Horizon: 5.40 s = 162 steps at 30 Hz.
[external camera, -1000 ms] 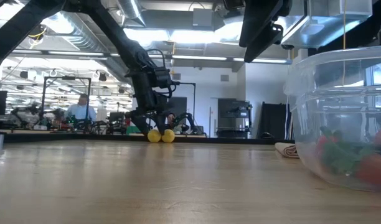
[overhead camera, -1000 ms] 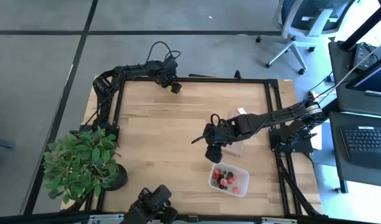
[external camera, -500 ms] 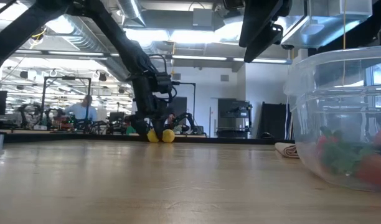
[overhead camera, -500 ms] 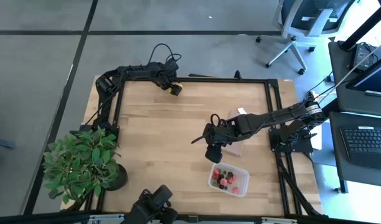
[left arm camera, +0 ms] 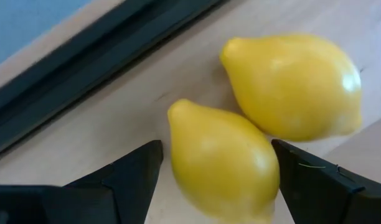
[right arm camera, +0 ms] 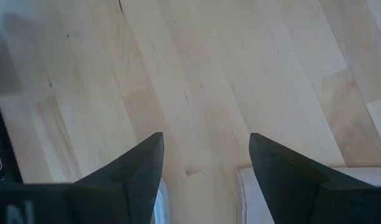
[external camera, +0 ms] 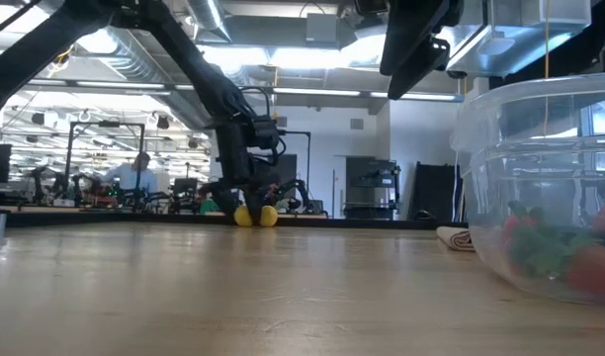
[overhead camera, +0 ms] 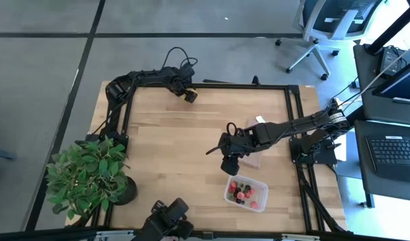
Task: Pick and placing Produce into tupperware
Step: Put the lemon into the transparent container
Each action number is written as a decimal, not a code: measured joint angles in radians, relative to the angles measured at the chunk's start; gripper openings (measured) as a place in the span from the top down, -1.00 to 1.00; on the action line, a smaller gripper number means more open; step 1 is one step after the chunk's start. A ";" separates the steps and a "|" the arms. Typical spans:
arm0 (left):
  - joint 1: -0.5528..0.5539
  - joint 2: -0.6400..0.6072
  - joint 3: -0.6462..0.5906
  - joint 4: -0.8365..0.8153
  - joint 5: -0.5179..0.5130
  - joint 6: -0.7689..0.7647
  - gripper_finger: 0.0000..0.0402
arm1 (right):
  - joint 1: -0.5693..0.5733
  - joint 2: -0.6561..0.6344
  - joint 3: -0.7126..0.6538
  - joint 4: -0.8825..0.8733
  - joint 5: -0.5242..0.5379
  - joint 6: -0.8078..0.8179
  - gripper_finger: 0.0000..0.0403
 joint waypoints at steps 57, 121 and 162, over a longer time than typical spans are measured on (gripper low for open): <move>-0.179 -0.059 0.126 0.023 0.773 0.084 -0.04 | -0.024 -0.121 -0.001 -0.055 -0.028 0.236 -0.18; -0.994 0.146 0.366 0.314 0.258 0.135 -0.17 | 0.061 -0.489 0.000 -0.231 0.121 0.337 -0.18; -0.030 -0.508 0.045 -0.396 0.047 0.085 -0.16 | 0.003 -0.338 0.000 -0.165 0.341 0.202 -0.18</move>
